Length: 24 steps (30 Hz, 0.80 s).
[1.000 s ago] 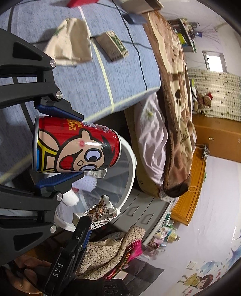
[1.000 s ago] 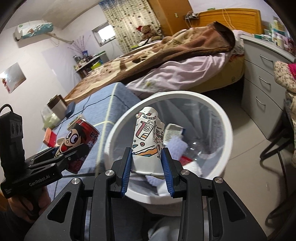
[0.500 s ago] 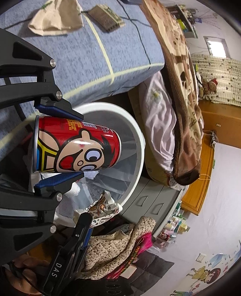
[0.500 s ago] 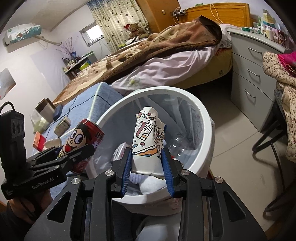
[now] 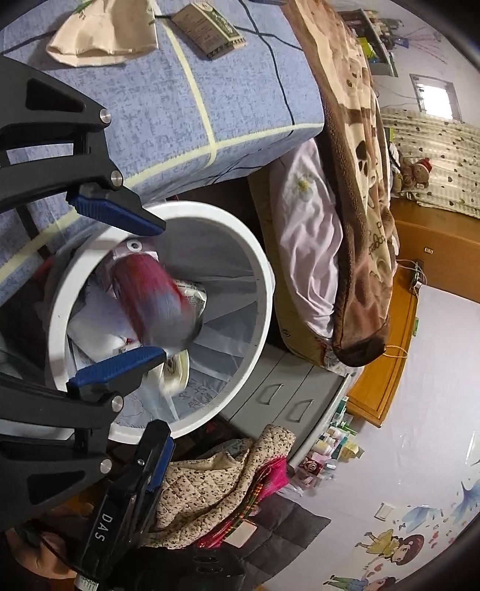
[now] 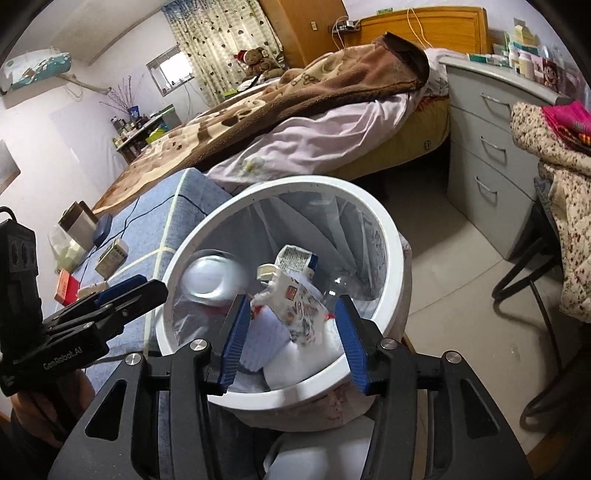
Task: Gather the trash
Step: 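Open left tool dropping the can while right tool drops the paper cup into the wastebasket, then move both open tools back over the bed toward the orange box and cloth bag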
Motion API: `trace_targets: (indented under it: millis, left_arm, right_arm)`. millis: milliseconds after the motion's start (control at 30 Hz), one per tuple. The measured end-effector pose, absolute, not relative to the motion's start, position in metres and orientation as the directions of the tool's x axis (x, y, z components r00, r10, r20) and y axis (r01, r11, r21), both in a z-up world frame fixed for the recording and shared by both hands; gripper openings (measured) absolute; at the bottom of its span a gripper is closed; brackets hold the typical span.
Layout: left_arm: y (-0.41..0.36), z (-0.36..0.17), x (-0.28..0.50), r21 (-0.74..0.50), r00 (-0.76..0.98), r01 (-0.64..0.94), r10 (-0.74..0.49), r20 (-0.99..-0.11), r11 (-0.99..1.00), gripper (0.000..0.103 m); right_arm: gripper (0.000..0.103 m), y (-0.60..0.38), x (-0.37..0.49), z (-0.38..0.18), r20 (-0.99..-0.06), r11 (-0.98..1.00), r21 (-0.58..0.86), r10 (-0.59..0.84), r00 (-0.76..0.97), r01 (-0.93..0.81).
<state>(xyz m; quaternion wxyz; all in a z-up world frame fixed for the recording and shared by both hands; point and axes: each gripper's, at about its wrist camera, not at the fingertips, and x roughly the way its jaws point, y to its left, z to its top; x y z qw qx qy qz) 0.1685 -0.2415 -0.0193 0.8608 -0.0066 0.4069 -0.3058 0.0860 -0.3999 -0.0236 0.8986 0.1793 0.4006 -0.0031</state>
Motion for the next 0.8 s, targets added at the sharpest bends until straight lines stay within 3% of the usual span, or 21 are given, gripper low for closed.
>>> trace_targets:
  millis: [800]
  left_arm:
    - [-0.162, -0.016, 0.135, -0.218, 0.581, 0.375, -0.412, -0.702, 0.901, 0.062]
  right_arm:
    - [0.049, -0.34, 0.085, -0.007, -0.676, 0.946, 0.318, 0.27, 0.686, -0.059]
